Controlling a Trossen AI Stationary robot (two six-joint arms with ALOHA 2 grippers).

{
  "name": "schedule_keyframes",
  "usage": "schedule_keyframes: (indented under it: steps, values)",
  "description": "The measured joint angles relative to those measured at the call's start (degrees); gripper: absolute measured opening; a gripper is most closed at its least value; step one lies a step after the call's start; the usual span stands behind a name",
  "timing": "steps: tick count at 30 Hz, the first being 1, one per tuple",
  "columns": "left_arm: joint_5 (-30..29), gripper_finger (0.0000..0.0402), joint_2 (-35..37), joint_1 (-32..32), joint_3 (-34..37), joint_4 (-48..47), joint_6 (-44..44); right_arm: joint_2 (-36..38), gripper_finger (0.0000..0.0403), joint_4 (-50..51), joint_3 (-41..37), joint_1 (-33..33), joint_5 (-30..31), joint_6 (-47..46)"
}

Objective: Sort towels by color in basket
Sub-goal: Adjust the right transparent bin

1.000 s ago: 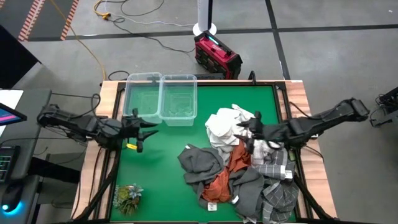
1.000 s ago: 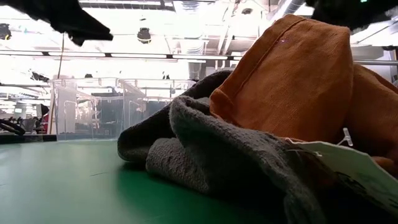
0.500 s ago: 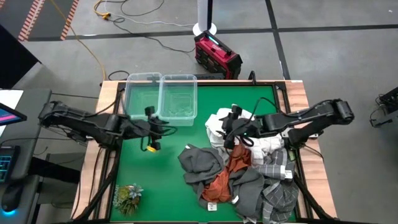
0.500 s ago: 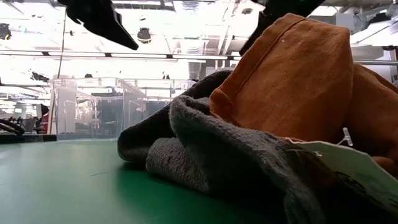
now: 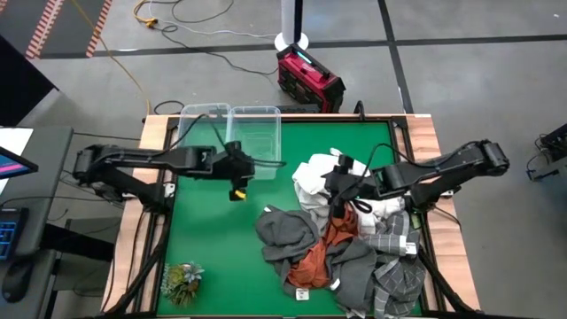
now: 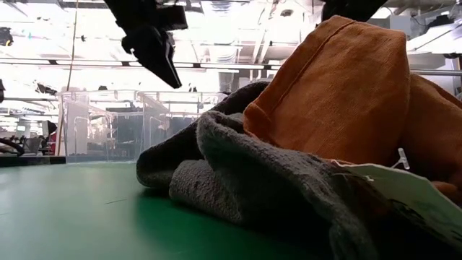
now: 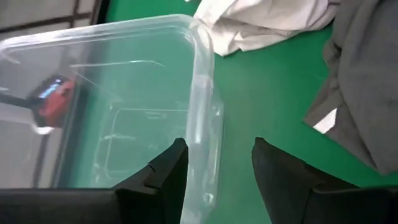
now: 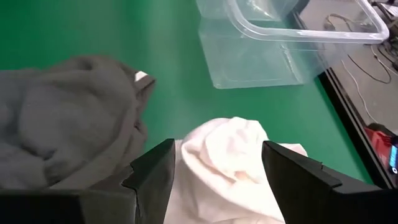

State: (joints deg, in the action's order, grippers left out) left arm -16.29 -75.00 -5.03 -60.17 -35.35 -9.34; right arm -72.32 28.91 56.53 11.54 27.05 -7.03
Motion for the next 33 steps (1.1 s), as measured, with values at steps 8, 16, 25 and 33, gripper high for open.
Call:
schedule_keyframes:
  steps: [8,16,25,33]
  values:
    - [1.3,0.0158,-5.5,-4.7,-2.5,0.4,-4.3,-0.1,0.0270,0.2,0.0,2.9,0.0,-1.0]
    - [2.6,0.0079,-8.6,-4.8,-2.9,5.2,-8.7,-0.1,0.0270,0.6,0.0,3.5,0.1,-3.4]
    - [3.8,0.0027,-8.1,-4.8,-2.9,7.0,-12.5,-0.1,0.0270,1.0,0.0,3.4,0.1,-4.7]
    - [5.6,0.0039,-8.2,-4.8,-2.9,10.3,-11.4,-0.1,0.0270,1.0,0.0,3.4,0.0,-5.1]
